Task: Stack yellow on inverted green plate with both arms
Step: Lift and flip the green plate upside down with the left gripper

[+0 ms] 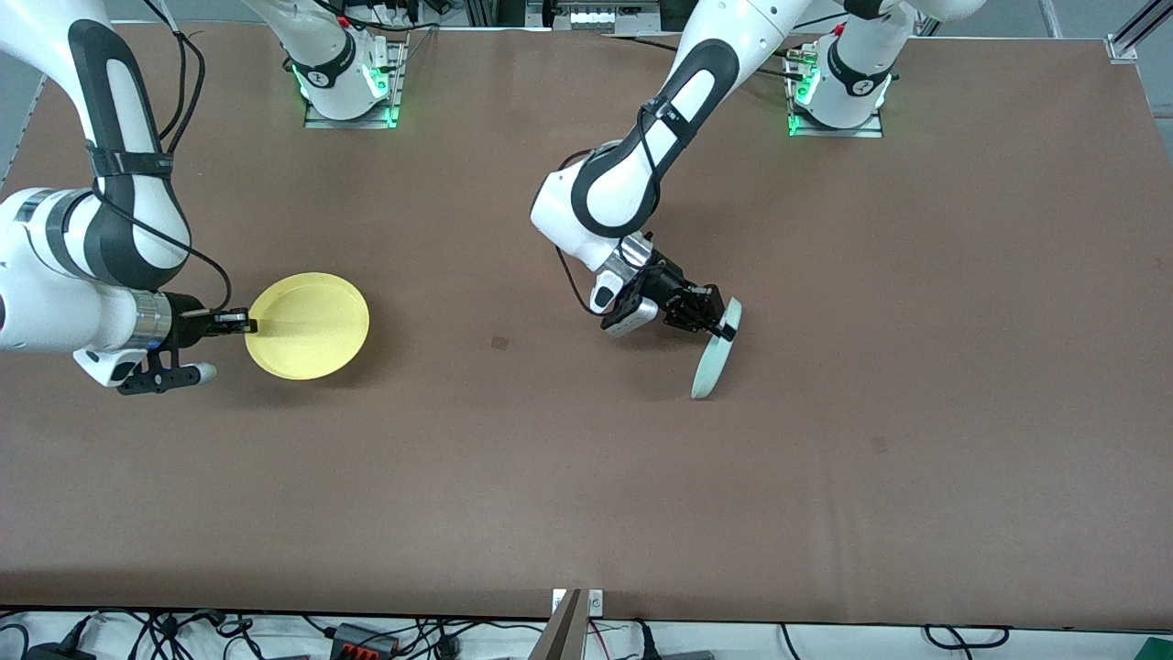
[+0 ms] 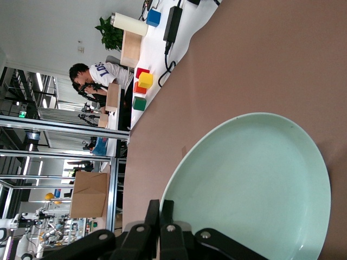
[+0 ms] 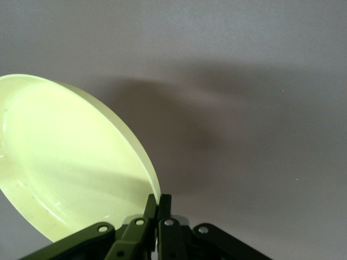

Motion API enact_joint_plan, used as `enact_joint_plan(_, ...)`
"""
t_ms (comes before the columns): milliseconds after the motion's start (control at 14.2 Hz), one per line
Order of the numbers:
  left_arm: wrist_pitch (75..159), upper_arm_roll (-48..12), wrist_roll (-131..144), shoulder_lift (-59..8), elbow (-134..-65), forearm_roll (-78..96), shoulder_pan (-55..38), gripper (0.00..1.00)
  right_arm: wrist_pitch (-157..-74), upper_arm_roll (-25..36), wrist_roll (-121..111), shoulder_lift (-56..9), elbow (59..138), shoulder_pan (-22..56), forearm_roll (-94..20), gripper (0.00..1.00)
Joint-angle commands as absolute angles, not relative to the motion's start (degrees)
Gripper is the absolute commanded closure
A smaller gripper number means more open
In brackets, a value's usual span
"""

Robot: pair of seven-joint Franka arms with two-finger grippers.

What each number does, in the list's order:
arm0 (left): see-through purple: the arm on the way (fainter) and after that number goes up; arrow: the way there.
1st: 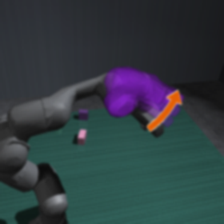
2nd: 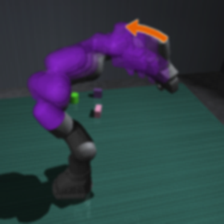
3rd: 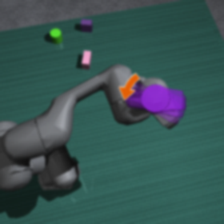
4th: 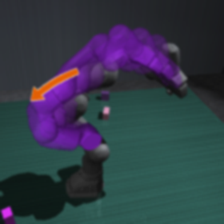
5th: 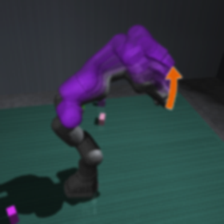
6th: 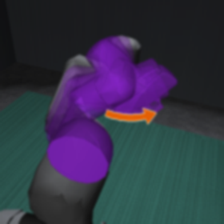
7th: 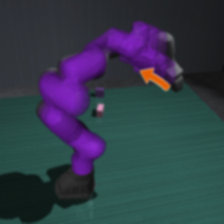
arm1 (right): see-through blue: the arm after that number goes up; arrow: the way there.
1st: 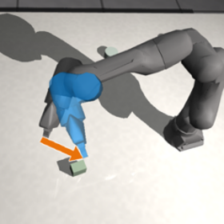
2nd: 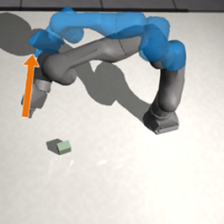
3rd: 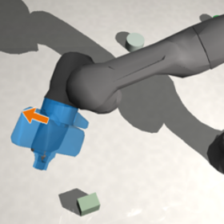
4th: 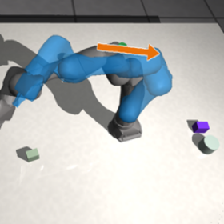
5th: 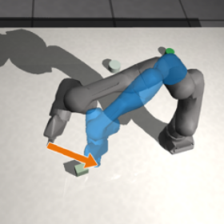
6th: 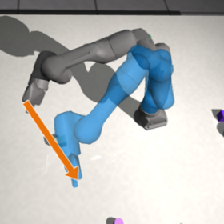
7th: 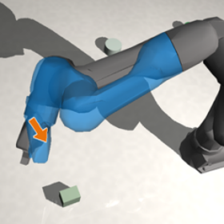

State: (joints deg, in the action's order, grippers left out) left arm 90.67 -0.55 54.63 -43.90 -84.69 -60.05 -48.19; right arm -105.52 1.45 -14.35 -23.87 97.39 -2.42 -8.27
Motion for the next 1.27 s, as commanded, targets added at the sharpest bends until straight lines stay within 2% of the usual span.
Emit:
enact_joint_plan(0,101.49,-1.05,60.38,-46.84,-83.14,-56.26,-46.94,0.91,-103.97,1.58,-15.73,-25.05,95.89,-2.9,-9.32,1.0)
enact_joint_plan(281,102.39,-1.14,61.17,-46.93,-83.06,-53.53,-47.11,0.9,-103.8,1.67,-15.91,-25.75,96.15,-3.16,-9.23,1.0)
enact_joint_plan(422,106.5,-1.14,60.82,-47.02,-83.06,-51.34,-47.02,0.77,-102.49,1.67,-15.91,-25.93,96.15,-3.51,-9.23,1.0)
enact_joint_plan(492,107.13,-1.14,60.73,-46.93,-83.06,-49.94,-46.93,0.53,-102.22,1.76,-16.6,-25.93,96.15,-3.52,-9.23,1.0)
enact_joint_plan(562,108.1,-1.14,61.52,-47.02,-82.97,-49.05,-47.11,0.01,-102.22,1.84,-17.05,-25.93,96.15,-3.6,-9.23,1.0)
enact_joint_plan(1195,116.1,-1.14,61.44,-46.06,-75.51,-31.04,-45.27,0.0,-102.39,1.93,-17.05,-26.01,95.8,-3.78,-8.79,1.0)
